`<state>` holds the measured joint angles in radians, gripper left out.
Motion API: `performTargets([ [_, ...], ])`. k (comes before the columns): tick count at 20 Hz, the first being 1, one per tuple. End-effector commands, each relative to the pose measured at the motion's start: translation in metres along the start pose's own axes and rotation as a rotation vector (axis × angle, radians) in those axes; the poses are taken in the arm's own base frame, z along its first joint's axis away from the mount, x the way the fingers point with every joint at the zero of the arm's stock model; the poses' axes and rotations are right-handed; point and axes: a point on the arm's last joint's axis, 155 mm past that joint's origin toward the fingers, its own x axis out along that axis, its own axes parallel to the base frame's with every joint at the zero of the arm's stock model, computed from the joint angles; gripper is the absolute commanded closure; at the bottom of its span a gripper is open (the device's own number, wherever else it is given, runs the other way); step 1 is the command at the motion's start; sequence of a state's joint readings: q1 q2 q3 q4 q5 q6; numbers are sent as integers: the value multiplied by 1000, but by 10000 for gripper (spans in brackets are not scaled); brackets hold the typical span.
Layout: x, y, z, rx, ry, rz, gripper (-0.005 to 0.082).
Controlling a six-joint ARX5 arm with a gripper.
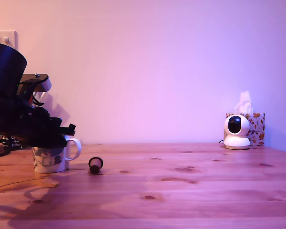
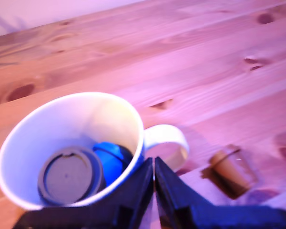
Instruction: Pick up the coffee capsules on the table and drop them inside the coffee cup
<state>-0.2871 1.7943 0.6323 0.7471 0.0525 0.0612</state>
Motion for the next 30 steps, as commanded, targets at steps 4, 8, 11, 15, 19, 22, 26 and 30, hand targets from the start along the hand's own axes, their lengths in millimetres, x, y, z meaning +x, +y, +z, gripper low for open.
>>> performTargets([
  [4, 2, 13, 4, 24, -10, 64, 790],
  [8, 1, 20, 11, 24, -35, 100, 790],
  [11, 2, 7, 8, 18, -25, 31, 790],
  [15, -1, -21, -7, 20, 43, -86, 790],
  [19, -15, -46, -1, -2, 76, -173, 790],
  [22, -29, -59, 2, -51, 115, -202, 790],
  [26, -44, -64, -6, -163, 203, -209, 790],
  [30, -53, -69, -21, -270, 348, -211, 790],
])
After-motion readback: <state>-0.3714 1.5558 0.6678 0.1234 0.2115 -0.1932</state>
